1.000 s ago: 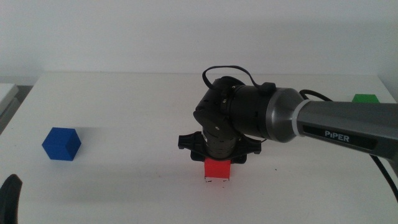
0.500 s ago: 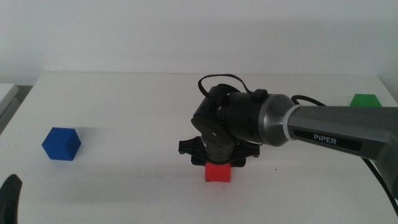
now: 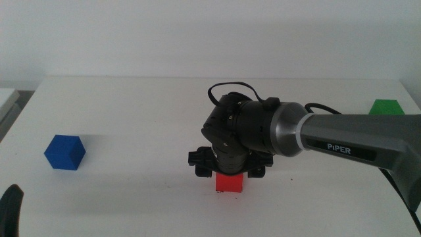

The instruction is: Stack red cubes first, then green, then blue cubes in a specific spot.

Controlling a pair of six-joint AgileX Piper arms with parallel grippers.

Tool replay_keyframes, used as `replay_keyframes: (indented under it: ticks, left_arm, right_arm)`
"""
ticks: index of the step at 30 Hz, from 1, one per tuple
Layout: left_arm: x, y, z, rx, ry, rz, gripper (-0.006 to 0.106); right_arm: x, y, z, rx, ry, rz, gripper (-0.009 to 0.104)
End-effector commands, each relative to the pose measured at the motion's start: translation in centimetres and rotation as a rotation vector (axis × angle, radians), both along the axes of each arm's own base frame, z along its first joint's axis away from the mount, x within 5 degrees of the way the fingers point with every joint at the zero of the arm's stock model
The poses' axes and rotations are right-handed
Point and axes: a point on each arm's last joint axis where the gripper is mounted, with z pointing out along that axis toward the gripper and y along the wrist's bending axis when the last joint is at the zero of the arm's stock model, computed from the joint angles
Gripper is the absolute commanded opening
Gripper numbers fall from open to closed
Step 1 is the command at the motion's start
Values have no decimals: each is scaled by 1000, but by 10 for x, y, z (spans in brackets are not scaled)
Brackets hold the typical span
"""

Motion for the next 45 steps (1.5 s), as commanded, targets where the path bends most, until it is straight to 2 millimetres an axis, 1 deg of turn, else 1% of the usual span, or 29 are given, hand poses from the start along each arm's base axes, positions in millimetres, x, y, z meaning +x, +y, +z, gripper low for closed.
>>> replay_keyframes:
  ticks: [1, 3, 5, 6, 7, 8, 10, 12, 13, 15, 16, 18, 21, 24, 27, 28, 31, 32, 34, 37, 40, 45]
  left_arm:
    - [0, 0, 1, -2, -17, 4, 94]
    - [0, 0, 1, -2, -17, 4, 94]
    - [0, 0, 1, -2, -17, 4, 94]
    - [0, 0, 1, -2, -17, 4, 94]
    - [0, 0, 1, -2, -17, 4, 94]
    - [0, 0, 1, -2, -17, 4, 94]
    - [0, 0, 1, -2, -17, 4, 94]
    - [0, 0, 1, -2, -17, 4, 94]
    - [0, 0, 1, -2, -17, 4, 94]
    - [0, 0, 1, -2, -17, 4, 94]
    - [0, 0, 1, -2, -17, 4, 94]
    - [0, 0, 1, -2, -17, 4, 94]
    - [0, 0, 1, -2, -17, 4, 94]
    - [0, 0, 1, -2, -17, 4, 94]
    - [0, 0, 1, -2, -17, 4, 94]
    - [0, 0, 1, -2, -17, 4, 94]
    - [0, 0, 1, -2, -17, 4, 94]
    - [0, 0, 1, -2, -17, 4, 94]
    - [0, 0, 1, -2, -17, 4, 94]
    - [0, 0, 1, -2, -17, 4, 94]
    - [0, 0, 1, -2, -17, 4, 94]
    - [0, 0, 1, -2, -17, 4, 94]
  right_arm:
    - [0, -2, 7, -13, -19, 39, 86]
    - [-3, -4, 25, -7, -37, 79, 87]
    - [-8, -11, 54, -1, -70, 124, 87]
    - [-9, -19, 71, -3, -91, 148, 87]
    - [-11, -26, 84, -5, -99, 160, 87]
    - [-11, -36, 100, 1, -115, 164, 87]
    - [-8, -63, 128, 13, -139, 150, 87]
    - [-3, -98, 153, 17, -163, 117, 87]
    - [0, -113, 161, 13, -172, 100, 87]
    - [9, -155, 175, -3, -171, 55, 87]
    - [13, -171, 176, -12, -156, 48, 87]
    - [26, -213, 181, -26, -145, 5, 87]
    - [45, -271, 181, -3, -130, -75, 87]
    - [63, -314, 173, 39, -102, -114, 87]
    - [87, -343, 159, 27, -79, -101, 87]
    - [93, -351, 154, 15, -74, -98, 87]
    - [117, -367, 136, -55, -37, -39, 87]
    - [122, -370, 131, -62, -23, -32, 87]
    - [134, -377, 117, -53, 2, -40, 87]
    - [150, -381, 97, -6, 28, -51, 86]
    - [160, -381, 78, 11, 53, -42, 86]
    - [167, -380, 53, 39, 95, -41, 86]
